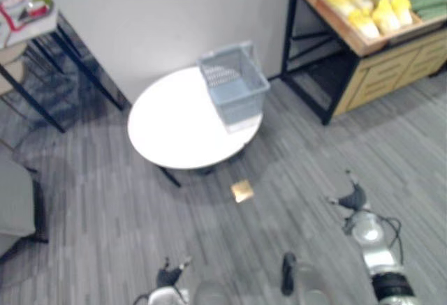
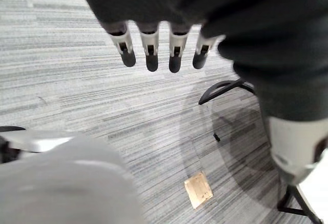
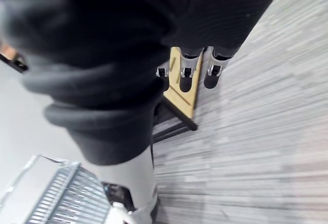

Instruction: Pick vegetable in the basket

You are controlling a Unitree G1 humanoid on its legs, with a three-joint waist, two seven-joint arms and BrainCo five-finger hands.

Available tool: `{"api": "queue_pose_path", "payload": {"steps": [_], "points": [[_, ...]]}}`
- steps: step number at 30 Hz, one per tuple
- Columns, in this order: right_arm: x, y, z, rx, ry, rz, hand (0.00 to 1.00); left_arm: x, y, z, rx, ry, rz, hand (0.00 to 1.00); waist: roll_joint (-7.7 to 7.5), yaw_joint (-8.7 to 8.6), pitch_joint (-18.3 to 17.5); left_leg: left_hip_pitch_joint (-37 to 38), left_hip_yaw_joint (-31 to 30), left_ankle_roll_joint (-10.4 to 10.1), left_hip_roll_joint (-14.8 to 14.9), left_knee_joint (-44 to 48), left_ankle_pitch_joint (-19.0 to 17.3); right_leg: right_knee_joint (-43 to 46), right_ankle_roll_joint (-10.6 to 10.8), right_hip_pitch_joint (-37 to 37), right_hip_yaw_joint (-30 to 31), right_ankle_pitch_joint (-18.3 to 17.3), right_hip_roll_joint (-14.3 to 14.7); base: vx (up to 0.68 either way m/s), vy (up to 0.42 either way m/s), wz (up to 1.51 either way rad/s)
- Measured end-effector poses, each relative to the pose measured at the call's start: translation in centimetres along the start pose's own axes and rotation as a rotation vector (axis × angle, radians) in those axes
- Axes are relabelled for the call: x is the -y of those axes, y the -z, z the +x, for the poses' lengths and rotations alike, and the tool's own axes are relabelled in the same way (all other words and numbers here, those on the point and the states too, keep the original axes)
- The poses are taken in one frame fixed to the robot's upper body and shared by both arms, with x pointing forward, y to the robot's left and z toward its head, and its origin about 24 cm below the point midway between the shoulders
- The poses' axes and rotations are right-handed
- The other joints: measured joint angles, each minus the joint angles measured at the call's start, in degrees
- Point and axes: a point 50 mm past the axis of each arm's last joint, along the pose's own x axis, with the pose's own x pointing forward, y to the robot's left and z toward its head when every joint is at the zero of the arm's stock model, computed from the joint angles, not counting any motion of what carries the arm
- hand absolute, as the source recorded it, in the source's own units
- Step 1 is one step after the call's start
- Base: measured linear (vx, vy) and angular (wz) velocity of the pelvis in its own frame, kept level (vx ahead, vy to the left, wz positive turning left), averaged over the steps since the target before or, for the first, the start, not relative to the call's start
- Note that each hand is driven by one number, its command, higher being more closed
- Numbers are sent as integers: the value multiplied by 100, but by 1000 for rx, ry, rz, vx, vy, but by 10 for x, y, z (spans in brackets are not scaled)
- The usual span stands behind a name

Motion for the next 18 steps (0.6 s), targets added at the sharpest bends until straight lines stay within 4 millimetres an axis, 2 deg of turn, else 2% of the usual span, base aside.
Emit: {"api": "queue_pose_path", "payload": {"steps": [2,4,5,6,7,8,9,10,11,12,13,14,15,16,17,18], "points": [[5,-10,7,33,18,-7,0,-2,1,-1,2,-5,-5,0,23,56,0,-446,466,45,-186,-302,-219,-491,-10,469,-96,6,-2,391,-124,21],[14,-21,15,73,41,-27,0,-5,-1,-2,18,-16,-13,0,45,158,8,-716,979,-3,-473,-1284,-335,-816,-35,765,-196,27,-4,357,-26,13],[20,-30,20,105,54,-46,0,-7,2,-3,13,-23,-15,0,60,160,-2,-776,1456,25,-663,-2208,-297,-1048,0,970,-335,35,-1,377,56,30],[29,-39,26,138,69,-76,0,-7,3,-4,9,-22,-16,0,70,156,-8,-758,2010,91,-878,-3214,-94,-1258,85,1155,-466,34,2,400,80,36],[34,-45,29,156,78,-91,0,-6,4,-4,4,-20,-17,0,78,161,-14,-711,2292,147,-988,-3722,126,-1322,145,1236,-513,36,11,446,110,28],[43,-56,35,194,97,-118,0,-4,10,-7,-14,-20,-34,0,199,180,-69,-588,2755,232,-1062,-4558,706,-1367,332,1374,-543,-38,125,483,130,11],[46,-66,39,219,111,-118,0,-3,13,-7,-35,-25,-48,0,114,223,-62,-435,2811,1155,-1187,-4712,948,-1239,455,1484,-522,-225,90,487,137,10],[44,-69,39,230,105,-121,0,-4,14,-7,-42,-29,-52,0,-36,278,-101,-402,2817,1096,-1312,-4739,907,-1127,499,1465,-534,-280,-59,466,165,16],[43,-76,41,252,102,-121,0,-1,17,-8,-54,-19,-60,0,-233,321,-90,-219,2790,1105,-1503,-4825,738,-729,580,1454,-552,-413,-275,428,179,21],[41,-79,42,260,98,-128,0,-7,18,-7,-59,-42,-67,0,-309,347,-92,-84,2785,1088,-1593,-4871,659,-426,585,1432,-552,-469,-385,498,213,22],[37,-85,42,281,94,-150,0,-9,23,-7,-82,-45,-57,0,-339,415,-90,226,2745,1059,-1725,-4959,514,491,609,1274,-535,-492,-586,492,189,19],[30,-95,43,316,76,-182,0,-8,26,-8,-96,-41,-49,0,-378,451,-88,537,2689,1064,-1859,-5042,384,1794,790,890,-459,-318,-899,406,127,25],[27,-100,43,333,68,-194,0,-9,26,-8,-98,-41,-41,0,-405,438,-86,632,2572,1059,-1915,-5059,313,2410,896,678,-392,-161,-1033,374,48,57],[22,-107,43,359,54,-201,0,-10,23,-5,-91,-36,-14,0,-452,409,-85,771,2381,1049,-1953,-5031,193,3466,871,267,-263,-168,-1196,356,-24,86],[20,-113,44,377,45,-209,0,-8,18,-2,-85,-28,-3,0,-457,421,-84,907,2156,1036,-1958,-5052,176,3993,611,-71,-276,-319,-1239,354,-48,93],[18,-117,44,391,42,-214,0,-8,17,-2,-82,-28,-3,0,-458,413,-84,969,2067,1030,-1947,-5094,181,4040,490,-199,-293,-389,-1241,345,-78,90]]}}
